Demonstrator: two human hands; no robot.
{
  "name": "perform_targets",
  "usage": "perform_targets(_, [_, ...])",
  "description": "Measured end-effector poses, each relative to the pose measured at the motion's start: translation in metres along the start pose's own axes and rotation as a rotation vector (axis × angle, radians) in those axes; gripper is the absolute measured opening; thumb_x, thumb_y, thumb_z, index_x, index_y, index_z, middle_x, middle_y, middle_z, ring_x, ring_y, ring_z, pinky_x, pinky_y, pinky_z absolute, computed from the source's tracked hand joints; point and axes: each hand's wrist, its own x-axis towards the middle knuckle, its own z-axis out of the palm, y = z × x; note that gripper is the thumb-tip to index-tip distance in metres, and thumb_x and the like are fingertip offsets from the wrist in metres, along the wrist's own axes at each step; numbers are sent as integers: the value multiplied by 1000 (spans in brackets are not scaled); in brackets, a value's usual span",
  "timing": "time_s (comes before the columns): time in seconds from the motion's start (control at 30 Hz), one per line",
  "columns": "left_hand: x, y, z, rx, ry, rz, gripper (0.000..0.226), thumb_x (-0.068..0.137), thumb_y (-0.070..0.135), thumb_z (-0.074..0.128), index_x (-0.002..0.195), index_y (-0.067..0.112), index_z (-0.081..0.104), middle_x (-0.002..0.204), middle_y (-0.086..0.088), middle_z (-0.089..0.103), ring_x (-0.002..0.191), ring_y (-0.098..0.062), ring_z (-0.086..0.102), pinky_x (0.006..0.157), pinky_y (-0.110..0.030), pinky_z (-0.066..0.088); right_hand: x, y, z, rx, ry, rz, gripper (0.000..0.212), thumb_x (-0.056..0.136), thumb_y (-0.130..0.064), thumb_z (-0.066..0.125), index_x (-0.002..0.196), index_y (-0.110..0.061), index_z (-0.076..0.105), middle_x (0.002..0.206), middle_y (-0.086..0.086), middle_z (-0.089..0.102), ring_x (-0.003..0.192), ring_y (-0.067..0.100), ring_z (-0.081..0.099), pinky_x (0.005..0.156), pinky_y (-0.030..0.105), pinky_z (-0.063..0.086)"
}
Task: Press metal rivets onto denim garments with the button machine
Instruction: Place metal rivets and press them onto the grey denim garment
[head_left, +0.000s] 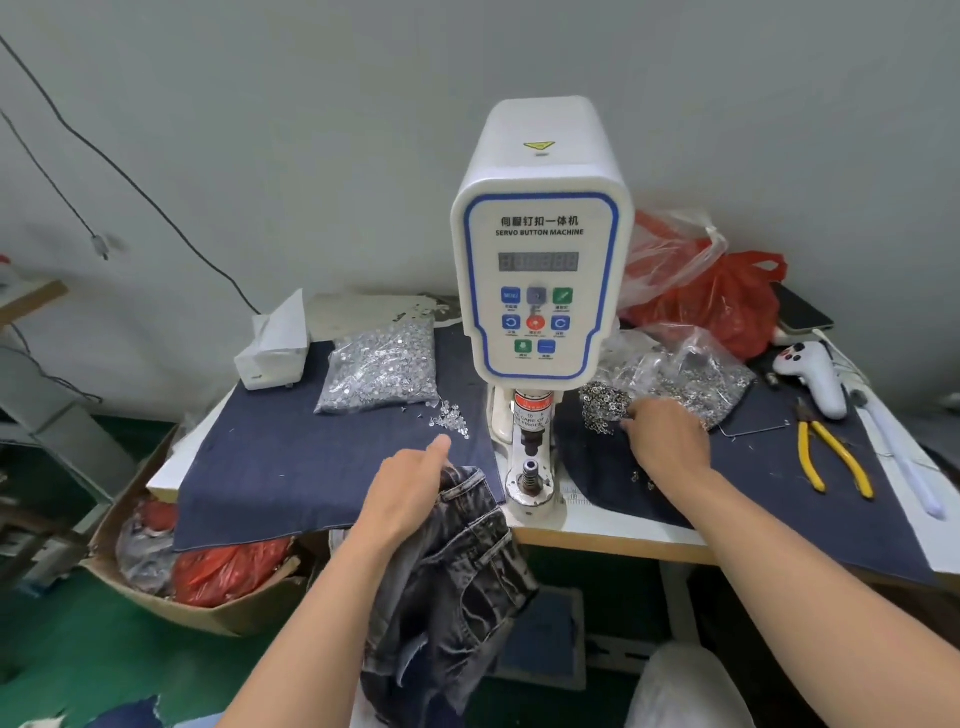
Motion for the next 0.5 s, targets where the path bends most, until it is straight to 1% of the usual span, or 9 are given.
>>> perform_targets(0.03, [5,0,2,46,14,14,50,100,50,42,62,21,28,54,5,34,58,-17,31,65,-38,34,0,-2,0,-27,13,-7,16,98,-21,64,87,-11,70,94,15,69,90,40,68,73,43,53])
perform_targets(0.07, [9,-1,4,57,16,25,48,99,43,46,63,20,24,54,5,27,58,-16,24,65,-37,30,-1,-3,-1,-54,21,-14,15,98,-17,62,86,-11,70,93,14,70,89,39,68,72,42,53])
perform_targets(0.1, [11,-2,7,70,8,30,45,96,38,48,63,20,22,55,5,23,59,-15,21,65,-37,27,-1,-3,-1,-73,22,-16,14,98,-14,61,87,-11,69,93,13,70,89,39,68,72,42,53])
perform_targets(0.17, [14,-5,11,163,14,30,37,86,39,44,61,21,25,55,4,24,58,-15,18,60,-36,25,-2,-4,-3,-86,22,-11,13,98,-11,59,92,-12,70,94,13,70,90,39,68,72,42,53])
perform_targets(0.2, [14,-6,13,230,16,30,32,81,40,40,61,21,27,54,4,25,57,-15,19,58,-35,26,-2,-3,-3,-89,24,-10,14,98,-10,58,93,-12,71,95,13,70,90,39,68,73,42,53])
perform_targets(0.27, [16,-9,15,282,14,38,27,77,42,37,63,21,29,54,5,27,56,-16,20,57,-34,29,-2,-2,-4,-97,33,-11,15,97,-7,57,92,-11,71,93,12,70,89,39,68,71,41,52])
perform_targets(0.4, [19,-15,13,238,-24,52,27,77,41,38,66,19,27,56,6,28,58,-12,20,60,-34,29,-3,0,-2,-30,38,12,15,96,-8,58,85,-9,69,87,12,69,85,38,67,65,37,46])
perform_targets(0.5, [18,-16,10,180,-43,70,28,77,39,41,64,20,26,58,6,27,61,-13,20,60,-34,26,-3,3,-2,71,12,50,21,97,-14,57,79,-11,68,81,10,68,80,37,64,64,37,46])
